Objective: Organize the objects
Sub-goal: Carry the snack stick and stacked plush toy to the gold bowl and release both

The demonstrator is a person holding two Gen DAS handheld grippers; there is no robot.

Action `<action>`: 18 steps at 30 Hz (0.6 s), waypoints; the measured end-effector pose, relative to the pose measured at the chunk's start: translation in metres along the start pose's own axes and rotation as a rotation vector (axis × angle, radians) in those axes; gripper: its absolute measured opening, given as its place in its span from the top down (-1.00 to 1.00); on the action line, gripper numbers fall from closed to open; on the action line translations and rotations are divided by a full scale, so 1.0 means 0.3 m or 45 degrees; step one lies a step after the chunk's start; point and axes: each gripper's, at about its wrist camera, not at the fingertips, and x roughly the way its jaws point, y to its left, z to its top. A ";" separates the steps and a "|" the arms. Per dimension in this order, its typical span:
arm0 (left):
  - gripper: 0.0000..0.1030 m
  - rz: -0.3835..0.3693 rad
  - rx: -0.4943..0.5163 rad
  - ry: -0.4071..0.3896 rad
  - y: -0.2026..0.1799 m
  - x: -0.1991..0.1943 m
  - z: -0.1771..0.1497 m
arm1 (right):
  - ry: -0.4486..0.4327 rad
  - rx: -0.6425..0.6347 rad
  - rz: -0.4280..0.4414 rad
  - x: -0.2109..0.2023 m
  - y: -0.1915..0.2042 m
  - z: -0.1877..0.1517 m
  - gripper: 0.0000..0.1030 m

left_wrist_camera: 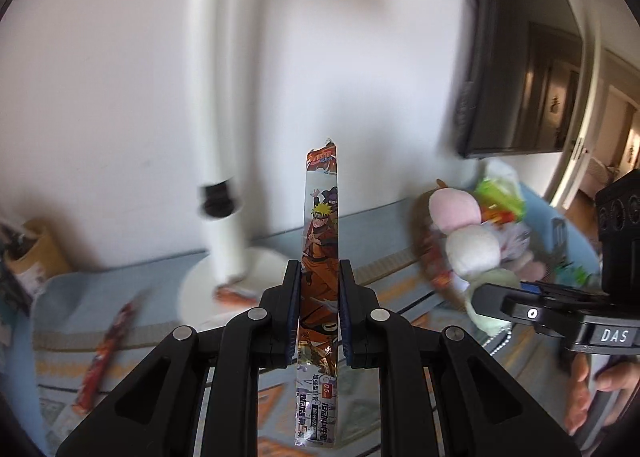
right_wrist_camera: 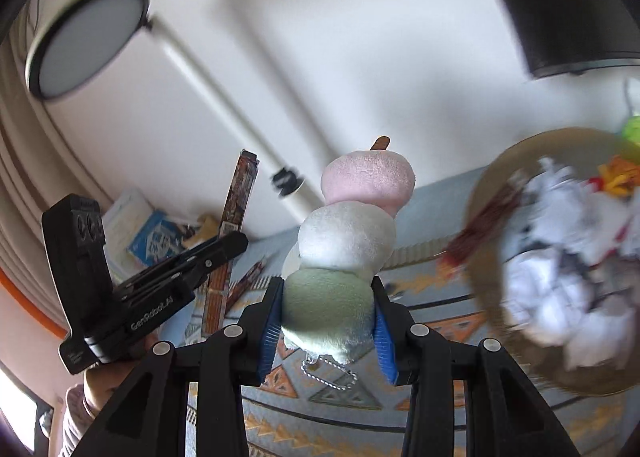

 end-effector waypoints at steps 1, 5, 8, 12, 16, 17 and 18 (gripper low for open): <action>0.73 -0.019 -0.003 -0.002 -0.018 0.009 0.012 | -0.017 0.009 -0.015 -0.029 -0.018 0.008 0.23; 0.73 -0.110 -0.005 -0.002 -0.163 0.047 0.064 | -0.089 0.062 -0.075 -0.145 -0.106 0.041 0.23; 0.73 -0.162 0.029 0.002 -0.267 0.076 0.087 | -0.137 0.081 -0.149 -0.221 -0.172 0.063 0.23; 0.73 -0.230 0.077 0.022 -0.407 0.133 0.106 | -0.178 0.138 -0.226 -0.289 -0.263 0.083 0.22; 0.73 -0.292 0.107 0.050 -0.515 0.188 0.113 | -0.192 0.184 -0.302 -0.311 -0.338 0.089 0.22; 0.73 -0.303 0.120 0.056 -0.536 0.196 0.114 | -0.193 0.193 -0.313 -0.320 -0.355 0.087 0.22; 0.73 -0.318 0.137 0.066 -0.564 0.213 0.114 | -0.202 0.205 -0.323 -0.329 -0.368 0.084 0.22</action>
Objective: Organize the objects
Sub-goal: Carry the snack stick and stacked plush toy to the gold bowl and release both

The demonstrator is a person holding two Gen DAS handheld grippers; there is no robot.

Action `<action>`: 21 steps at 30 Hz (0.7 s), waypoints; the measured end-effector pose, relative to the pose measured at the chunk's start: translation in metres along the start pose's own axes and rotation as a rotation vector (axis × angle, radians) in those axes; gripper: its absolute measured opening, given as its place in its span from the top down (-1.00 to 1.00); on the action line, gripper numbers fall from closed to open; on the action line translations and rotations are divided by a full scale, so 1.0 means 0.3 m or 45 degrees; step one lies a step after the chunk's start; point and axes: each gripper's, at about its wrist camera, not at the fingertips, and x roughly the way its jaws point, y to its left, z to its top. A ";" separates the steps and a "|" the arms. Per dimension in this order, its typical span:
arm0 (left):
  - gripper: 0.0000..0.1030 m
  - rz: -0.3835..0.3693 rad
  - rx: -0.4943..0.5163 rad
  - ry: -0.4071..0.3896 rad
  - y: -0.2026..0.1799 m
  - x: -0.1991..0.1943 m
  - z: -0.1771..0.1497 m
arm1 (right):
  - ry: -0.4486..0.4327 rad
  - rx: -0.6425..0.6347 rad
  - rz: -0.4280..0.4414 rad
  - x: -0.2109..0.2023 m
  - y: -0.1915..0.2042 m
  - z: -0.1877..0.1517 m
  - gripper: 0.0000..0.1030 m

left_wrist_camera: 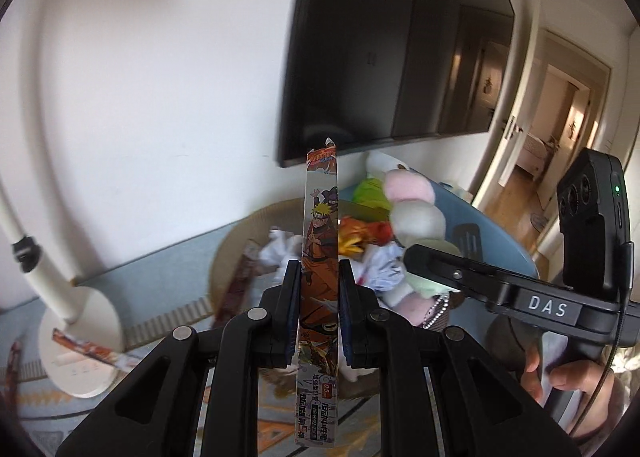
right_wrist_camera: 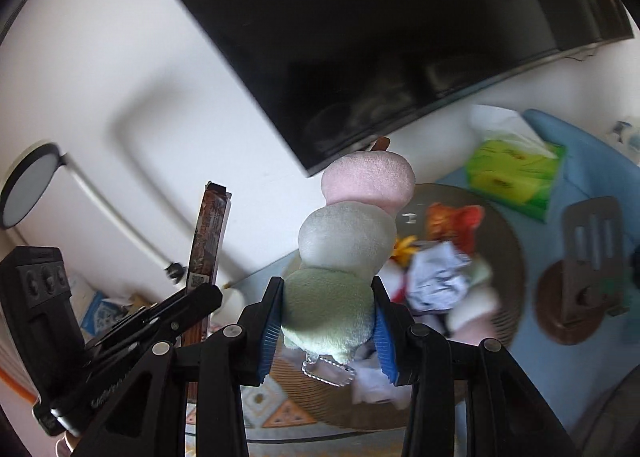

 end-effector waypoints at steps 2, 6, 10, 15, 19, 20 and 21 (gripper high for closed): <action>0.73 -0.020 0.018 0.017 -0.033 0.030 0.010 | -0.011 0.022 -0.016 -0.007 -0.024 -0.001 0.22; 0.73 -0.019 0.061 0.040 -0.070 0.077 0.022 | 0.012 0.040 -0.030 0.022 -0.043 0.010 0.22; 0.73 -0.032 0.068 0.066 -0.089 0.120 0.021 | 0.036 0.046 -0.042 0.037 -0.068 0.000 0.21; 0.61 0.017 0.064 0.091 -0.074 0.160 0.006 | 0.069 0.077 -0.045 0.088 -0.100 -0.023 0.13; -0.52 0.264 0.062 0.088 -0.027 0.169 0.008 | 0.104 0.137 -0.116 0.109 -0.145 -0.030 -0.30; -1.00 0.322 0.040 0.087 0.003 0.165 0.012 | 0.099 0.159 -0.080 0.106 -0.159 -0.030 -0.39; -0.99 0.335 0.013 0.084 0.032 0.159 0.015 | 0.102 0.181 -0.060 0.104 -0.170 -0.030 -0.77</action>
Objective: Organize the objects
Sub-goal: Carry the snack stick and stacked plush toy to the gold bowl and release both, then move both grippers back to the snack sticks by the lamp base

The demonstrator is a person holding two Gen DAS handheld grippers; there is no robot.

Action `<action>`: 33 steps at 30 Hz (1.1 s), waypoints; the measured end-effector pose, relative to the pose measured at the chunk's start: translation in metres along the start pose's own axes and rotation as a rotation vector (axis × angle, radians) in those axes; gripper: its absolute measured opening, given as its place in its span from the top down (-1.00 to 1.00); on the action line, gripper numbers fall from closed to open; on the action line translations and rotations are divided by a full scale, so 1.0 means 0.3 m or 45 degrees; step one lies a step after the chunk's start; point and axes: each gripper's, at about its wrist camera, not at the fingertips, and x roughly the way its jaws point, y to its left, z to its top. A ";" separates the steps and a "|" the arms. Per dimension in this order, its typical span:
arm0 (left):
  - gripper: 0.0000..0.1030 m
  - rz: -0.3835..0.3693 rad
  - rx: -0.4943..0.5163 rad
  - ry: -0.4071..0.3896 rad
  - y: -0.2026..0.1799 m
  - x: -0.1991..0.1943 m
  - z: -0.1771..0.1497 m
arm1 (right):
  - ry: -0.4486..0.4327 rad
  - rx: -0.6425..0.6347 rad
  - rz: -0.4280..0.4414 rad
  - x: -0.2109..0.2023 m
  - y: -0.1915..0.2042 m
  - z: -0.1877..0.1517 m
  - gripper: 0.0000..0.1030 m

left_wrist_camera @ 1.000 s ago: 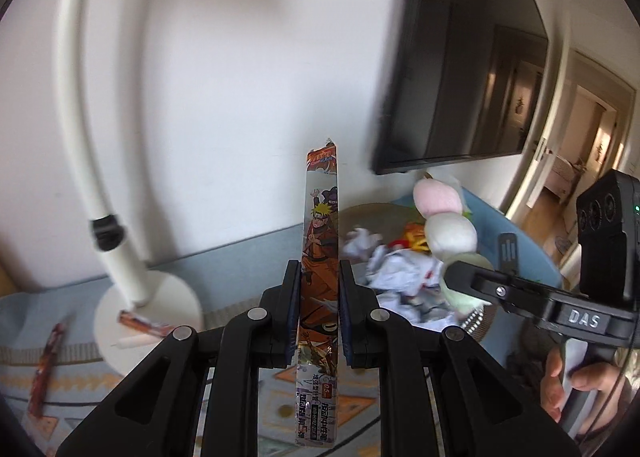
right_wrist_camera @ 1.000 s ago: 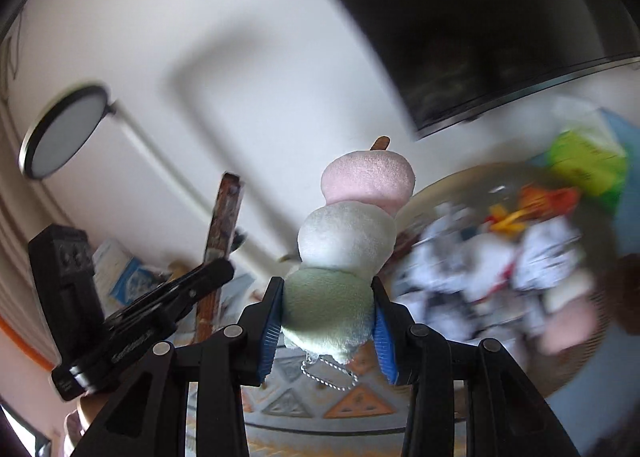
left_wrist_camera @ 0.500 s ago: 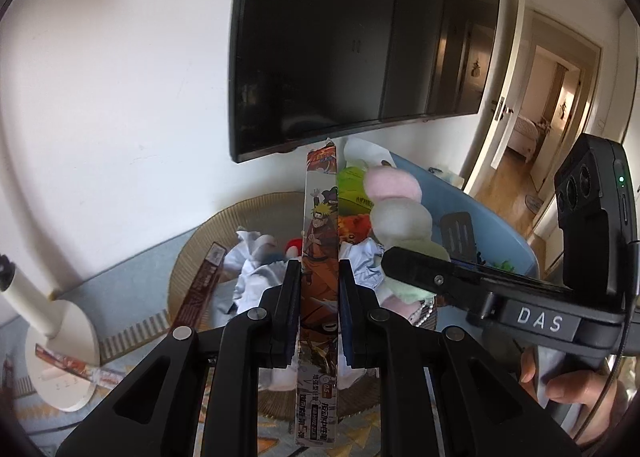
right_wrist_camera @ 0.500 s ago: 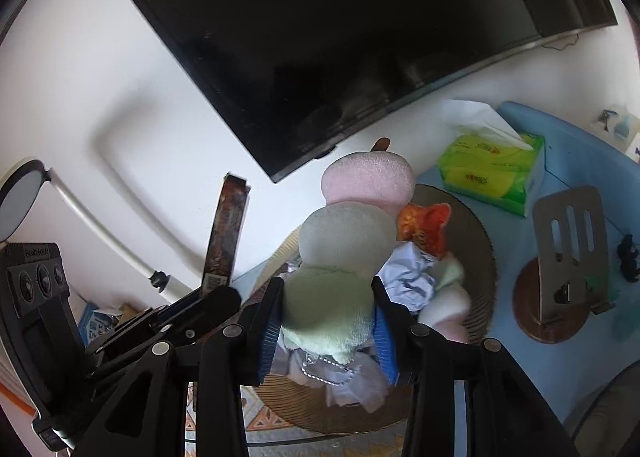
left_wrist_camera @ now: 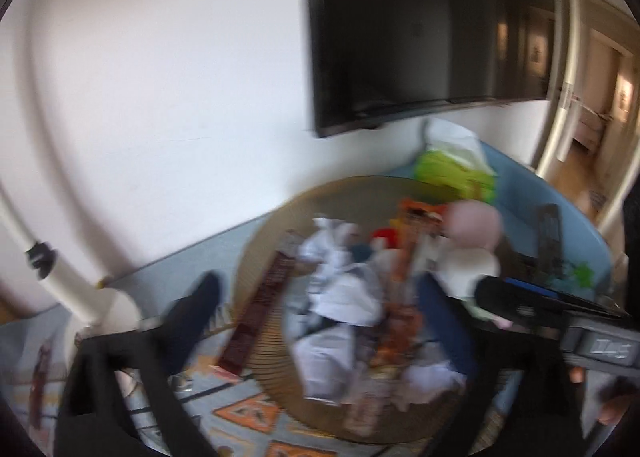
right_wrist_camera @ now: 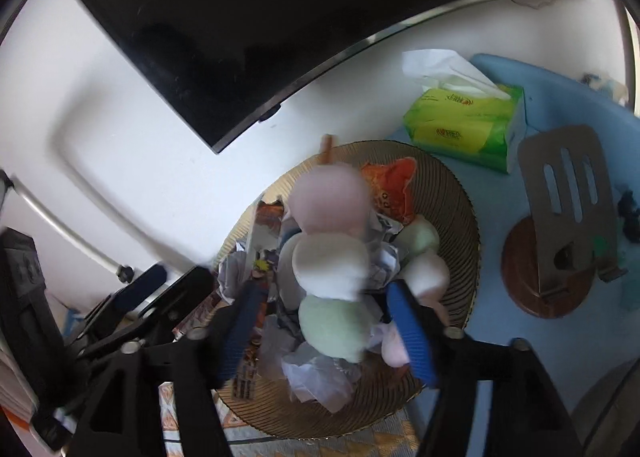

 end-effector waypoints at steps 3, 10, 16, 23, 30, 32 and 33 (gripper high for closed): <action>-0.99 -0.166 -0.091 0.029 0.067 -0.001 -0.004 | -0.005 0.011 -0.004 -0.005 -0.004 0.002 -1.00; -0.99 -0.116 -0.018 0.020 0.040 -0.033 -0.040 | -0.027 -0.004 -0.002 -0.033 0.040 0.004 -1.00; -0.99 -0.115 0.005 -0.012 0.055 -0.080 -0.040 | -0.058 0.012 0.004 -0.070 0.079 0.003 -1.00; -0.99 -0.066 0.000 -0.079 0.166 -0.211 -0.037 | -0.123 -0.046 0.019 -0.130 0.200 -0.003 -1.00; -0.99 0.049 -0.016 -0.129 0.360 -0.381 -0.046 | -0.132 -0.201 0.066 -0.126 0.422 -0.048 -1.00; -0.99 0.092 -0.028 -0.141 0.429 -0.432 -0.057 | -0.108 -0.266 0.081 -0.104 0.493 -0.072 -1.00; -0.99 0.120 -0.032 -0.145 0.472 -0.460 -0.067 | -0.093 -0.310 0.084 -0.089 0.536 -0.088 -1.00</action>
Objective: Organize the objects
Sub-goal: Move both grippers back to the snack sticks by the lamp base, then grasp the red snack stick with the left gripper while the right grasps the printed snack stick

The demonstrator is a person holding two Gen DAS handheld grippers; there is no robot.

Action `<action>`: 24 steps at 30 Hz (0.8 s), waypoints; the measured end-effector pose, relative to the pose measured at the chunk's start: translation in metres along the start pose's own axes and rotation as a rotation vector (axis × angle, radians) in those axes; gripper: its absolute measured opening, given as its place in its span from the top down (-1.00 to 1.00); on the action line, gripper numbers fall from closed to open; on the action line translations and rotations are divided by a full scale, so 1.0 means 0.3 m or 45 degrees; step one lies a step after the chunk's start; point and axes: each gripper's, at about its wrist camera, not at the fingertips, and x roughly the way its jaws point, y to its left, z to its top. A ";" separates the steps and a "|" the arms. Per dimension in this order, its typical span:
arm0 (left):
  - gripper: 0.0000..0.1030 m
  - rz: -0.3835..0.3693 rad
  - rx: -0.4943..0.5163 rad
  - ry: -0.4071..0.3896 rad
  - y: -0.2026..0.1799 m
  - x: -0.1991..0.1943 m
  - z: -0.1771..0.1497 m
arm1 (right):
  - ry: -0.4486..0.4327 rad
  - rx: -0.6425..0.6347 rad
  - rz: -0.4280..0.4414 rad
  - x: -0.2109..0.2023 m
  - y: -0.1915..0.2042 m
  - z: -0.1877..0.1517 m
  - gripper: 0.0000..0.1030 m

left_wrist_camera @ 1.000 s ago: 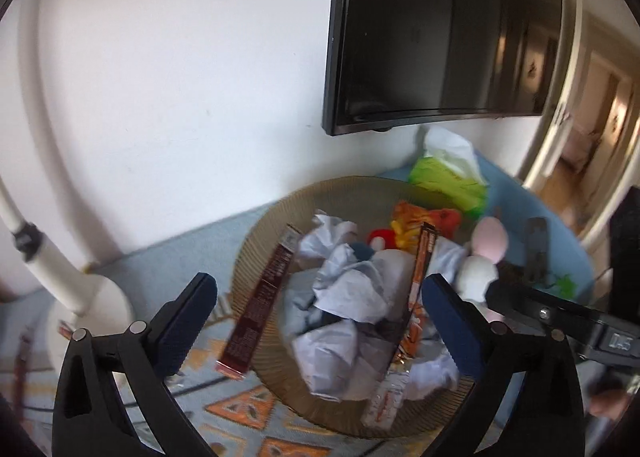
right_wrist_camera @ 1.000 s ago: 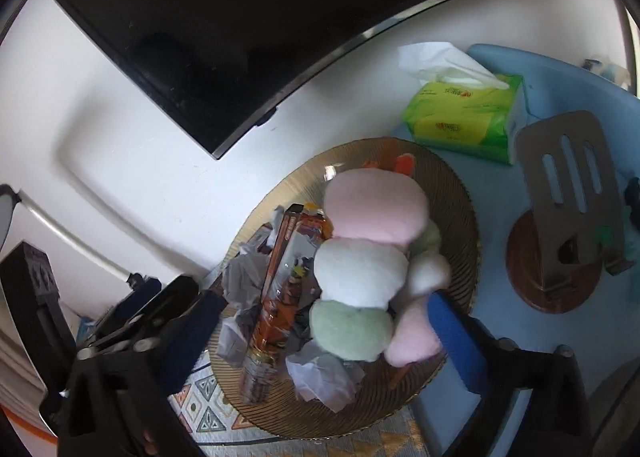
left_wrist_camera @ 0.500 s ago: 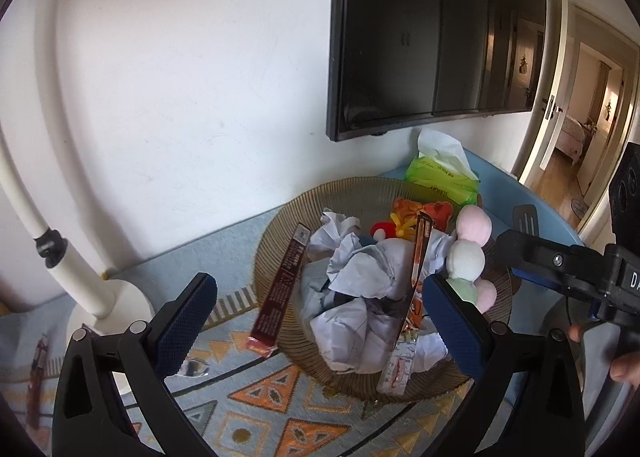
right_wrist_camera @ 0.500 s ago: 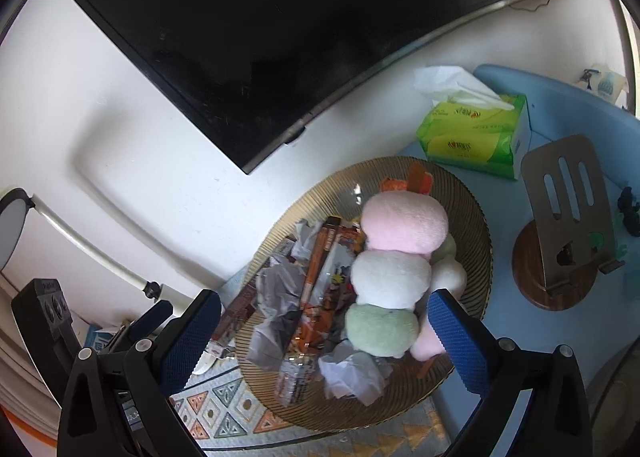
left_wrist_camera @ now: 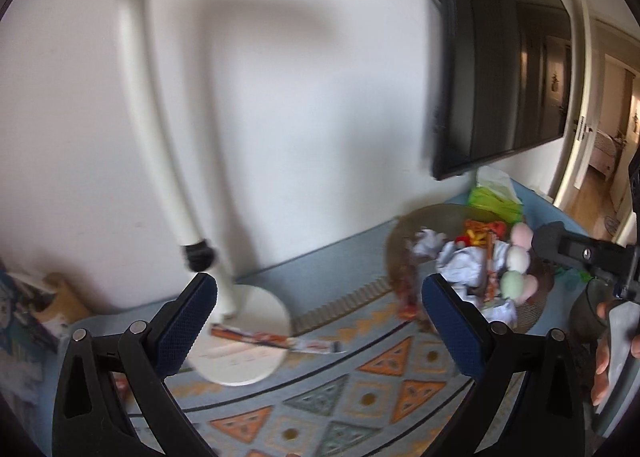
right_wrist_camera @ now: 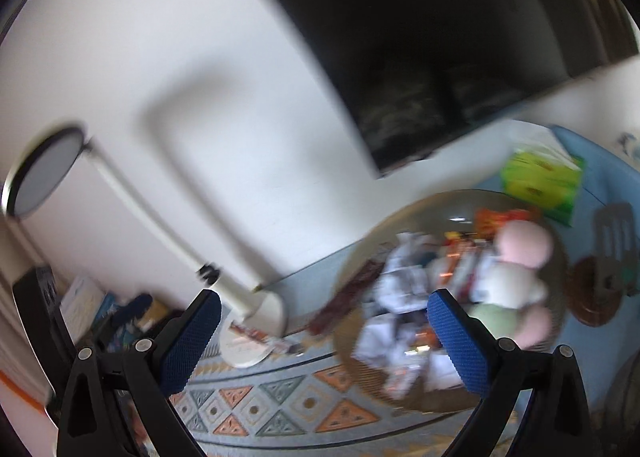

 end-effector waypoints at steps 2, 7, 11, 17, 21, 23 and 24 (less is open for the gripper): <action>-0.99 0.049 0.001 0.001 0.071 -0.036 -0.013 | 0.039 -0.094 0.003 0.038 0.082 -0.017 -1.00; -0.99 0.170 0.024 0.066 0.301 -0.085 -0.102 | 0.217 -0.346 0.021 0.183 0.243 -0.067 -1.00; -0.99 0.191 -0.068 0.188 0.500 -0.064 -0.230 | 0.359 -0.514 -0.007 0.321 0.325 -0.115 -1.00; -0.99 0.291 -0.091 0.353 0.677 0.058 -0.441 | 0.538 -0.745 -0.072 0.535 0.424 -0.237 -1.00; -0.99 0.301 -0.125 0.450 0.755 0.167 -0.527 | 0.592 -0.863 -0.119 0.683 0.465 -0.312 -1.00; -0.99 0.290 -0.148 0.485 0.784 0.210 -0.552 | 0.604 -0.893 -0.149 0.751 0.467 -0.332 -1.00; -0.99 0.279 -0.152 0.504 0.798 0.235 -0.568 | 0.607 -0.896 -0.166 0.785 0.461 -0.339 -1.00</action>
